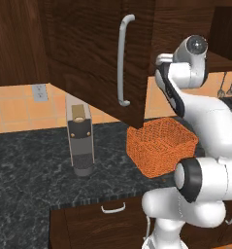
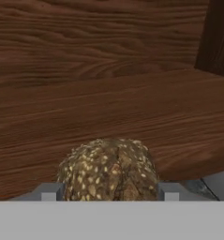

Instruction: Open the cabinet, pick up the bread from the cabinet and place it in the basket. Then move the basket to the dining counter.

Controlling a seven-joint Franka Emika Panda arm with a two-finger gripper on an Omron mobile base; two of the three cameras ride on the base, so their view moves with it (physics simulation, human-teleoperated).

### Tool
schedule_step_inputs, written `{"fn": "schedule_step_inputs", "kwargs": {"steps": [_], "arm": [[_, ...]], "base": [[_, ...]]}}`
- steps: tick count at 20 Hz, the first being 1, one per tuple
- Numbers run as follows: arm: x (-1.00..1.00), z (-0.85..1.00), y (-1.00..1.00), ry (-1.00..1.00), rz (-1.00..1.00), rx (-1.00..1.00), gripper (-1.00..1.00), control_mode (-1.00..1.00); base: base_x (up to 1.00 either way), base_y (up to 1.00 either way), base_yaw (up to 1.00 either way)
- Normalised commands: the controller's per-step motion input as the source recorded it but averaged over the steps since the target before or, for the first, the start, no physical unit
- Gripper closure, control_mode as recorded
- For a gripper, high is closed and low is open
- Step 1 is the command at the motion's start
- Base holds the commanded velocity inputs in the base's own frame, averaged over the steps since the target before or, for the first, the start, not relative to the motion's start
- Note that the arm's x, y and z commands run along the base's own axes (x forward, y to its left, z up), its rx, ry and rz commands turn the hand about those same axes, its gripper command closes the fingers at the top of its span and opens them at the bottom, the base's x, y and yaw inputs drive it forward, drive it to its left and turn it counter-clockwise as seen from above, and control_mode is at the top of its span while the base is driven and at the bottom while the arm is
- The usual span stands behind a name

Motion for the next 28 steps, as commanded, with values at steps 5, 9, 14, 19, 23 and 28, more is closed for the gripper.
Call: {"fn": "schedule_step_inputs", "kwargs": {"steps": [5, 9, 14, 19, 23, 28], "arm": [[-1.0, -0.05, 0.05, 0.05, 0.0, 0.0, 1.0, -1.0], [-1.0, -0.56, 0.18, 0.14, 0.0, 0.0, 1.0, -1.0], [-0.31, -1.0, 0.2, 0.23, 0.0, 0.0, 1.0, -1.0], [0.03, -1.0, 0.0, 0.22, 0.06, 0.01, 1.0, -1.0], [0.12, -1.0, 0.0, 0.24, 0.08, 0.0, 1.0, -1.0], [0.51, -0.95, 0.0, 0.17, 0.04, 0.0, 1.0, -1.0]], "base": [[0.0, 0.0, 0.0], [0.0, 0.0, 0.0], [0.0, 0.0, 0.0], [0.0, 0.0, 0.0], [0.0, 0.0, 0.0], [0.0, 0.0, 0.0]]}}
